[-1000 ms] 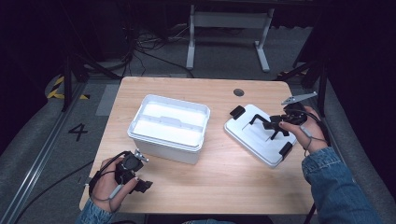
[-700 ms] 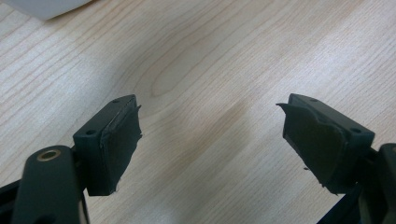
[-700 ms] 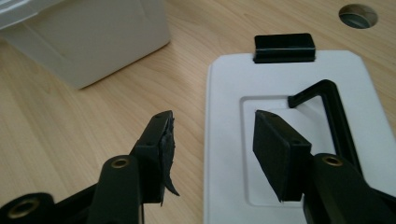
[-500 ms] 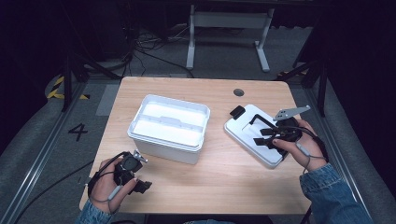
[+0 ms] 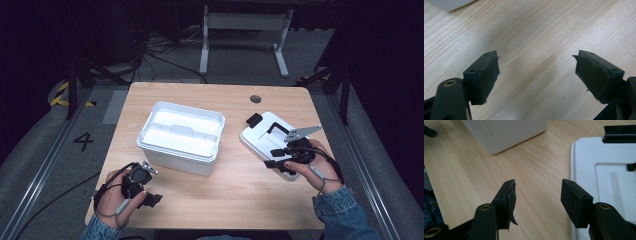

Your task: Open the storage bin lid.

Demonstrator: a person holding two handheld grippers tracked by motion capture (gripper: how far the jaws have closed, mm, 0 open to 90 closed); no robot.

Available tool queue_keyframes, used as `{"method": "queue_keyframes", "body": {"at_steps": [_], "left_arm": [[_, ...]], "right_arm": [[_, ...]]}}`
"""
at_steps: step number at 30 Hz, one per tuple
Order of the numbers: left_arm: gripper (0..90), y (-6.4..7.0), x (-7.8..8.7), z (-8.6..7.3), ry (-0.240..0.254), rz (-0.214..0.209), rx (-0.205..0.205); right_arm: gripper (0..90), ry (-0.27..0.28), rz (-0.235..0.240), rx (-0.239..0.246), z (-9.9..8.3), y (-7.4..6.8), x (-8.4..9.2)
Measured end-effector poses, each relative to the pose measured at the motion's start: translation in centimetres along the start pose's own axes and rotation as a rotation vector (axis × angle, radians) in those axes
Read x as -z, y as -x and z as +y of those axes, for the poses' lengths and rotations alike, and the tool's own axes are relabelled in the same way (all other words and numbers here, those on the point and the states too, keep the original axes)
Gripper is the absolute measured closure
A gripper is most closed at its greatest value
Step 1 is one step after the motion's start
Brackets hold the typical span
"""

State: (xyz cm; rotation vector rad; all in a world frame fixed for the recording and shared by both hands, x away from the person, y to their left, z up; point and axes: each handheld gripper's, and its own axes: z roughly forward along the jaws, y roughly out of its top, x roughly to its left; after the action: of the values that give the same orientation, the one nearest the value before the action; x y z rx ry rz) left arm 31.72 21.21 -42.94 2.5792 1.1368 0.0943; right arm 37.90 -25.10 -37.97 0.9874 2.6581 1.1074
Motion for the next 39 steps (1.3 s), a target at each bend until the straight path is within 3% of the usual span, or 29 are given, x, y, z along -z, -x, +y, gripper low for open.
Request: {"method": "queue_keyframes", "body": {"at_steps": [6, 17, 24, 39], "left_arm": [[20.0, -0.1, 0.1, 0.0, 0.001, -0.001, -0.003], [20.0, 0.0, 0.1, -0.1, 0.01, -0.002, 0.0], [20.0, 0.0, 0.1, 0.0, 0.007, -0.002, -0.003], [20.0, -0.1, 0.0, 0.0, 0.005, -0.003, -0.004]], "right_arm": [[45.7, -0.001, 0.027, 0.002, -0.7, -0.7, -1.1], [43.7, -0.037, 0.022, 0.009, -1.4, -1.3, -2.5], [43.4, -0.032, 0.021, 0.004, -1.4, -1.5, -2.7], [42.1, -0.065, 0.015, 0.01, -2.6, -1.8, -5.6]]}}
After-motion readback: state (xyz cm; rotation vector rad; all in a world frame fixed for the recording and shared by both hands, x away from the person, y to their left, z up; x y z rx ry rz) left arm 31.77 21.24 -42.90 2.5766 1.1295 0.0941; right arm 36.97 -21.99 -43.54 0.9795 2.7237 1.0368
